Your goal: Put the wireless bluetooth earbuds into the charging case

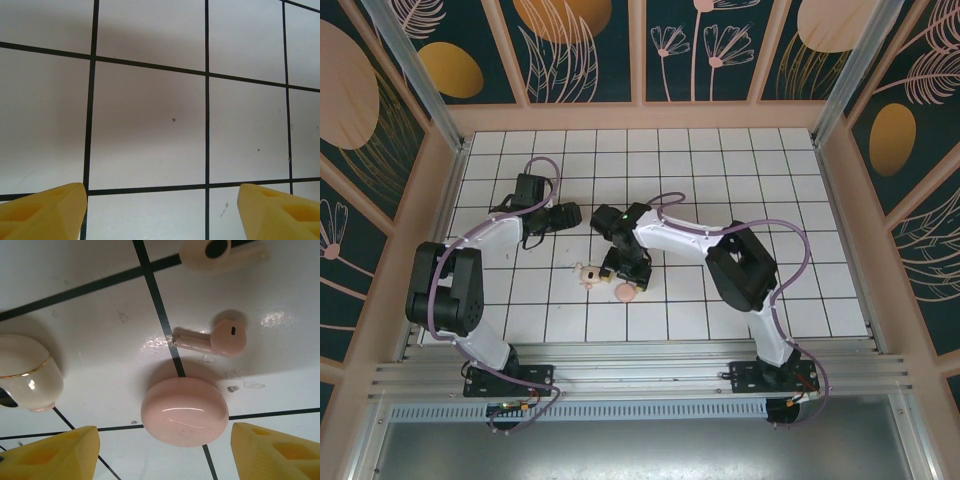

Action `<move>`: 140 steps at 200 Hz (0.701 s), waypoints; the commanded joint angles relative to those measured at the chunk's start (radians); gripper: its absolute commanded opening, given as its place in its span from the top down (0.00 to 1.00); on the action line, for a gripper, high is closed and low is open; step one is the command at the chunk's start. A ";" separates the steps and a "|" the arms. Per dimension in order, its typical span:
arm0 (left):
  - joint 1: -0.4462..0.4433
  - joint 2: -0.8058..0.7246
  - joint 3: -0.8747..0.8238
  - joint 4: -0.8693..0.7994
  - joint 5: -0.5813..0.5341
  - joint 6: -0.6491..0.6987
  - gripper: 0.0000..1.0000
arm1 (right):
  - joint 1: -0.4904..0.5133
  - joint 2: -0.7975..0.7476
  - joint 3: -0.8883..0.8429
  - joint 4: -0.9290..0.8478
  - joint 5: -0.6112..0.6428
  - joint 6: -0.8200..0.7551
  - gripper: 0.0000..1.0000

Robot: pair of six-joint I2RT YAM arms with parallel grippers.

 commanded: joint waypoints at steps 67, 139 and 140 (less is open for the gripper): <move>-0.003 0.019 -0.035 -0.019 0.004 0.028 0.21 | 0.020 0.039 -0.042 -0.002 -0.054 0.025 0.32; -0.003 0.023 -0.066 -0.007 0.021 0.019 0.22 | 0.029 0.037 -0.092 0.026 -0.034 0.046 0.37; -0.003 0.023 -0.065 -0.007 0.022 0.019 0.22 | 0.029 0.037 -0.093 0.026 -0.032 0.047 0.37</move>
